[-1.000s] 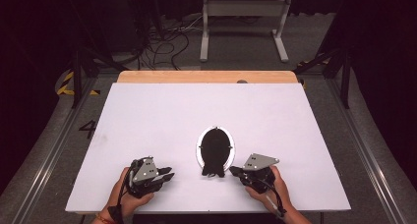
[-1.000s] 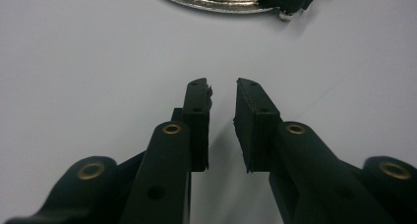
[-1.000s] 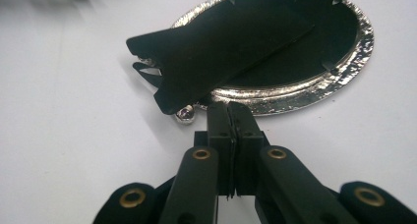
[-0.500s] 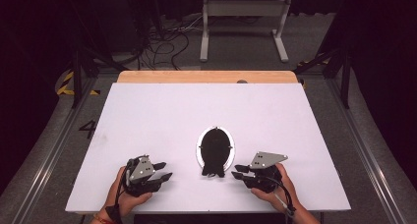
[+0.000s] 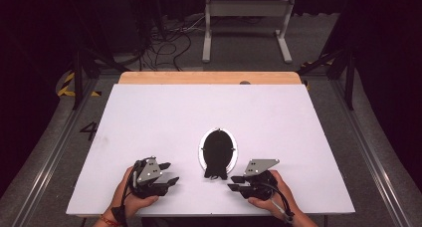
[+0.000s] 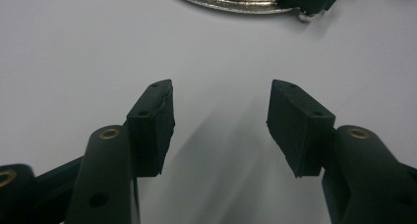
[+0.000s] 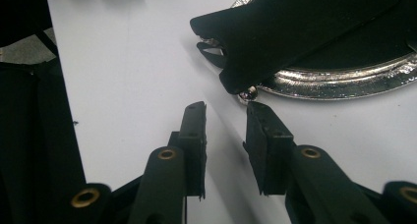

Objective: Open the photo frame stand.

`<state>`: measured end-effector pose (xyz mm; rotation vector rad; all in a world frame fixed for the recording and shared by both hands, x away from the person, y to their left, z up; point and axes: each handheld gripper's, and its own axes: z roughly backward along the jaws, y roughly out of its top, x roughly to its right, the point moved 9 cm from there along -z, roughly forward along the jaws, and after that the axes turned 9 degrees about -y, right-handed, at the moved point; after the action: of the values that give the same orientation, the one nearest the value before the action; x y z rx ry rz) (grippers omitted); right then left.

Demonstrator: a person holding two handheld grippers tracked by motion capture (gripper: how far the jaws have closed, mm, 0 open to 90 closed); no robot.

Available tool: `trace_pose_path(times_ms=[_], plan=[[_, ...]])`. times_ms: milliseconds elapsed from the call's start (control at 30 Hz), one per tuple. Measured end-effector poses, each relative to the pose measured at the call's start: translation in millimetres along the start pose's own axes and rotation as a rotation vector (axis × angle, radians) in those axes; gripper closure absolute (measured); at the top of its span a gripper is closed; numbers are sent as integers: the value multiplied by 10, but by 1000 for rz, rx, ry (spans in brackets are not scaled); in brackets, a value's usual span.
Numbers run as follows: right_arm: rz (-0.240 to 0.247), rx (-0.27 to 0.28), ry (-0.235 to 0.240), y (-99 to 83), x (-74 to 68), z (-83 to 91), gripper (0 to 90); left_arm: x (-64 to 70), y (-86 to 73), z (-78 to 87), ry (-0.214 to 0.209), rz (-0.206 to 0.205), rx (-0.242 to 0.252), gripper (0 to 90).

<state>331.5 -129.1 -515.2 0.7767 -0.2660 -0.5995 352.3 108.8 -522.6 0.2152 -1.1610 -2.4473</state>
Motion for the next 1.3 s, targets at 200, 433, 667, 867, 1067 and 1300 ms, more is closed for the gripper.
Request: trace_pose_path(times_ms=[200, 433, 667, 867, 1067, 1300], plan=[[-19, -45, -7, 31, 2, -94, 741, 5, -25, 3, -5, -8, -5, 442], [-27, -82, -43, 67, 14, -124, 784, 11, -72, 42, -2, 4, -6, 439], [16, -110, -85, 89, -15, -141, 775, 19, -76, 43, -4, 25, -3, 439], [-17, -77, -51, 98, -24, -146, 732, 43, -52, 4, -8, 10, -15, 437], [-87, -15, 48, 138, -43, -145, 607, 61, -58, -26, -18, 2, -34, 412], [-189, 39, 128, 180, 24, -139, 572, 80, -60, -22, -28, -4, -35, 429]])
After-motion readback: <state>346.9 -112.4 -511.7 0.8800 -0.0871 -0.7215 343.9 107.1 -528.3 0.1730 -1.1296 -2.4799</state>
